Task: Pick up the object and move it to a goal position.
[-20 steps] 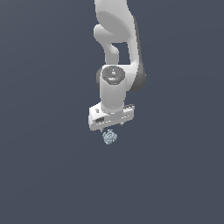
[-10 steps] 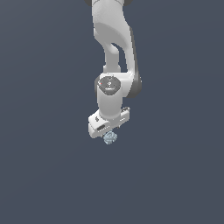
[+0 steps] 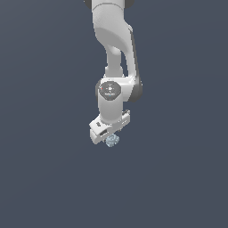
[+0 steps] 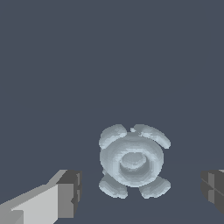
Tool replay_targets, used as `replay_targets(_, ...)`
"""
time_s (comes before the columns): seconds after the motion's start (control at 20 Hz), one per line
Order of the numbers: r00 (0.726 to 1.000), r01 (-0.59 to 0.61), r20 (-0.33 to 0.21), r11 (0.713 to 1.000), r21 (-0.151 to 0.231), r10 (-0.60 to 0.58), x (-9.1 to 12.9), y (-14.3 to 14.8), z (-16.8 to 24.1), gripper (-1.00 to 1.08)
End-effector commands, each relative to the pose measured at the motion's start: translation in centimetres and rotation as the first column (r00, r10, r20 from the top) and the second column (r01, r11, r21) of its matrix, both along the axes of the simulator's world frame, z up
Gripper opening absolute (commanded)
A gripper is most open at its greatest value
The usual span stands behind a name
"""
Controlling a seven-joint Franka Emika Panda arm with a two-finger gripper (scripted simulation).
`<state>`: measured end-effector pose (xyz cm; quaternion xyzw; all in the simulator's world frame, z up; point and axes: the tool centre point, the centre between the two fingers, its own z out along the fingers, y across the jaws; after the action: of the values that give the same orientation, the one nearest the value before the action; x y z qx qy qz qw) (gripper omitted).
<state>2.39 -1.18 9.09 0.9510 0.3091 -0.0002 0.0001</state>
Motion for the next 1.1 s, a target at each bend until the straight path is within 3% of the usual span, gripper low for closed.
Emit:
replay_targets(0.0,1.000,0.000,0.000,1.000,0.000,0.000,0.0,0.0,0.0,1.00)
replay_targets(0.85,1.000,-0.005,0.000,1.000,0.000,0.005,0.0,0.0,-5.0,1.00)
replay_targets(0.9,1.000,-0.005,0.000,1.000,0.000,0.005,0.0,0.0,-5.0,-1.00)
replay_targets(1.05,1.000,-0.005,0.000,1.000,0.000,0.005,0.0,0.0,-5.0,-1.00)
